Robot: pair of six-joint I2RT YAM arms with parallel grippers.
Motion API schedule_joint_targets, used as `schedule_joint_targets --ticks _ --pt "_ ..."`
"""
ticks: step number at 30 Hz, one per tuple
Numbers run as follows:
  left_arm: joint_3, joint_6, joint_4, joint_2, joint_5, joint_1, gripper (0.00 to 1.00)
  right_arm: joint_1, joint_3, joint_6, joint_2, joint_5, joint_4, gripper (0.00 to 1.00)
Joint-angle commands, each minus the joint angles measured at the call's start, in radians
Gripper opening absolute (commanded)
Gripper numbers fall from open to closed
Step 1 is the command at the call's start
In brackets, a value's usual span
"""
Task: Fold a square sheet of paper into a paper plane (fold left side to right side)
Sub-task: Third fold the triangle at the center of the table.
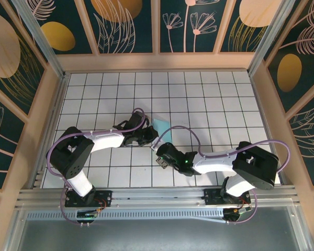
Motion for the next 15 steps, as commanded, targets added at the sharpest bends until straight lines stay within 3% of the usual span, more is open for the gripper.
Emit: schedule_joint_targets --ticks 1,5,9,15 --pt "0.001 0.026 -0.04 -0.018 0.003 0.018 0.23 -0.017 0.004 0.036 -0.023 -0.071 -0.02 0.0" --pt "-0.032 0.063 -0.105 -0.093 -0.018 0.058 0.37 -0.061 0.001 0.087 -0.044 -0.202 -0.023 0.0" --pt "-0.073 0.092 -0.155 -0.187 -0.029 0.115 0.4 -0.125 -0.003 0.141 -0.056 -0.385 -0.019 0.0" --pt "-0.031 0.162 -0.172 -0.192 0.005 0.131 0.25 -0.19 -0.004 0.188 -0.035 -0.598 0.013 0.0"
